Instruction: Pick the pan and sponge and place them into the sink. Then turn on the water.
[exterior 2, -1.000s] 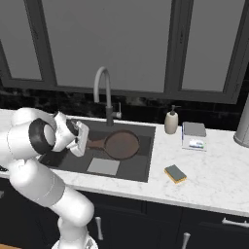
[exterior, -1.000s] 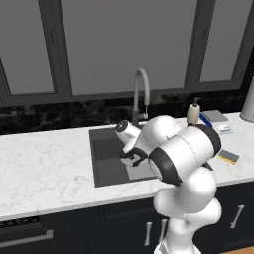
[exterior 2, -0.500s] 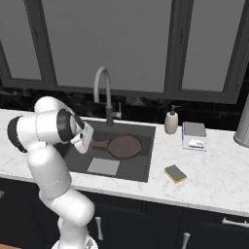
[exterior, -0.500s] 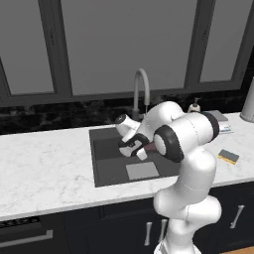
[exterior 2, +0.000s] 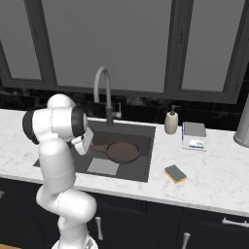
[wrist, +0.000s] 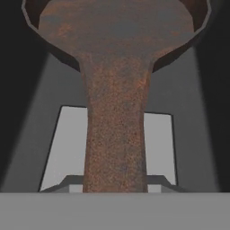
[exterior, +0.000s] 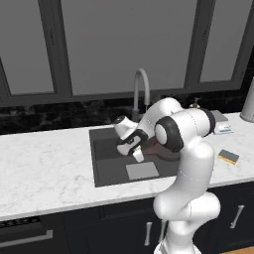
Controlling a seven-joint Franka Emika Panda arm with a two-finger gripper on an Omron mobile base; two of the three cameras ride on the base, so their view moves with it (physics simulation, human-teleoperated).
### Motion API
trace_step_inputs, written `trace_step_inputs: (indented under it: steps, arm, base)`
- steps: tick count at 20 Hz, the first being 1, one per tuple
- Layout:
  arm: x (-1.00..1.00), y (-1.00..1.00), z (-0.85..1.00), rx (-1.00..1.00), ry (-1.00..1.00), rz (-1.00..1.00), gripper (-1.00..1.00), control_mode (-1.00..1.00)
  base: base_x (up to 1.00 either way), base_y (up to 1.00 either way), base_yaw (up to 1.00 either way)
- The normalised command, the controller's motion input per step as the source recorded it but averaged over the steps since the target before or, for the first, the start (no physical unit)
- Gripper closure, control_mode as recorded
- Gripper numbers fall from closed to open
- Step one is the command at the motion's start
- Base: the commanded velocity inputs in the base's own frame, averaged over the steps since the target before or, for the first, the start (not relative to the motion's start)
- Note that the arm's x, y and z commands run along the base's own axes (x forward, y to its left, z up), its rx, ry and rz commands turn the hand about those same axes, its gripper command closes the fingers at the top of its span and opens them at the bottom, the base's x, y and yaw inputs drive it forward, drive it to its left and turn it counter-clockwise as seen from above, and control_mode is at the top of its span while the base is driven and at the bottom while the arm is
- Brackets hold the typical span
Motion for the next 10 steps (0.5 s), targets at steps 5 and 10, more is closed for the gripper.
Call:
trace_step_inputs:
  steps: [5,10]
  arm:
    - [0.0,0.83,-0.52,-0.05,-0.02,-0.19,1.0,-1.0]
    - [0.0,0.5,-0.68,-0.03,0.0,-0.21,1.0,-1.0]
  base:
    - [0.0,0.0,0.0]
    - [0.0,0.0,0.0]
